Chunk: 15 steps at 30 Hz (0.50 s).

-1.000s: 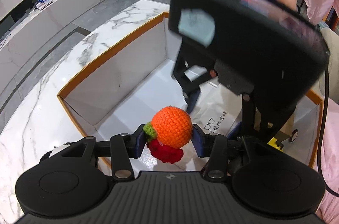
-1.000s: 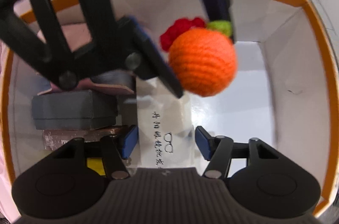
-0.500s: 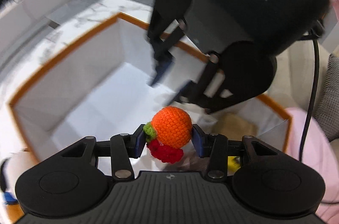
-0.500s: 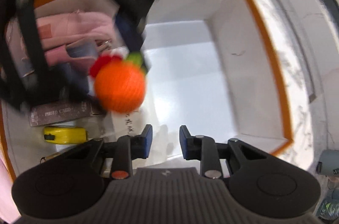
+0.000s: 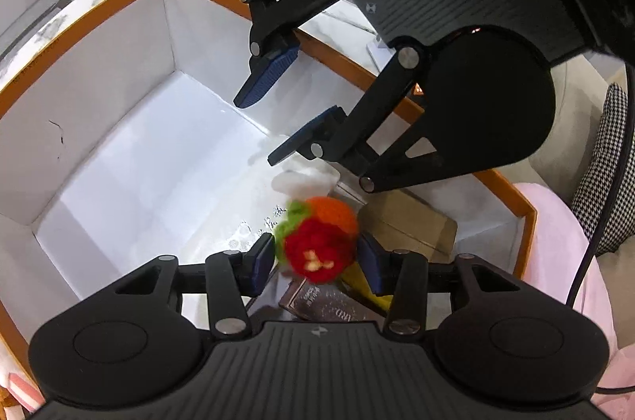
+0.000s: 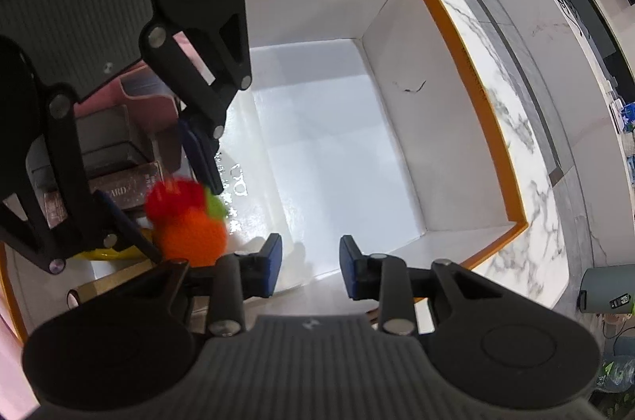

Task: Organize objects
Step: 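Lower the paper roll into the orange box with the right while the left carries the fruit over it, then release the crocheted fruit into the orange box with the left gripper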

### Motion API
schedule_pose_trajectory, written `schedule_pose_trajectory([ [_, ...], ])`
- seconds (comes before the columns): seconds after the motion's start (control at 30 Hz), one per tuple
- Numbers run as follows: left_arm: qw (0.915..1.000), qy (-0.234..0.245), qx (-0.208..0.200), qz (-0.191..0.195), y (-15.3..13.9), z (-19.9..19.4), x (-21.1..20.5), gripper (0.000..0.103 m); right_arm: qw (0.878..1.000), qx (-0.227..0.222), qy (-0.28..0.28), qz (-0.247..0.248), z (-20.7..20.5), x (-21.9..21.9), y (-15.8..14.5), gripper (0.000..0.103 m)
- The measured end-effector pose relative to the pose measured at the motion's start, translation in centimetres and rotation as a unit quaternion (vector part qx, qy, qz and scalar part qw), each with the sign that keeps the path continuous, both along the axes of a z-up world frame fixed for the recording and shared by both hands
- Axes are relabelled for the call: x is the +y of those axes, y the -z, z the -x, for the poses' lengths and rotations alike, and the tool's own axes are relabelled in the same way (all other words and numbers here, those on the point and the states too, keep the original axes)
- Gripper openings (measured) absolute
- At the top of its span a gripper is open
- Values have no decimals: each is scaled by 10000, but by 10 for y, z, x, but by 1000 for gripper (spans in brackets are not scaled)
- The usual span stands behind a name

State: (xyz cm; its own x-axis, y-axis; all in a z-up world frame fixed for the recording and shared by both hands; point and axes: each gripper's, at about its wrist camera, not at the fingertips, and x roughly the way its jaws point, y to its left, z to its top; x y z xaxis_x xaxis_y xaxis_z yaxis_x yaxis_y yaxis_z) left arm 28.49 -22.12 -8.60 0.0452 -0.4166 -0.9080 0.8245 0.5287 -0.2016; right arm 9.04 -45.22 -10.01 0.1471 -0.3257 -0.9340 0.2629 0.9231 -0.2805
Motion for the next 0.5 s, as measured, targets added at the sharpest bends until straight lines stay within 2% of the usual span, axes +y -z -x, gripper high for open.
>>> schedule_pose_trajectory([
  [0.13, 10000, -2, 11, 84, -4, 3, 7, 57, 9998, -125, 8, -132, 1, -5, -4, 32],
  [0.3, 9996, -76, -230, 168, -21, 10, 23, 57, 9986, -258, -151, -426, -4, -6, -6, 31],
  [0.37, 9991, -162, -335, 182, -28, 13, 32, 57, 9984, -172, -232, -483, -6, -3, -2, 23],
  [0.5, 9978, -355, -537, 172, -43, 15, 52, 57, 9988, 59, -262, -410, -10, -2, 5, 23],
])
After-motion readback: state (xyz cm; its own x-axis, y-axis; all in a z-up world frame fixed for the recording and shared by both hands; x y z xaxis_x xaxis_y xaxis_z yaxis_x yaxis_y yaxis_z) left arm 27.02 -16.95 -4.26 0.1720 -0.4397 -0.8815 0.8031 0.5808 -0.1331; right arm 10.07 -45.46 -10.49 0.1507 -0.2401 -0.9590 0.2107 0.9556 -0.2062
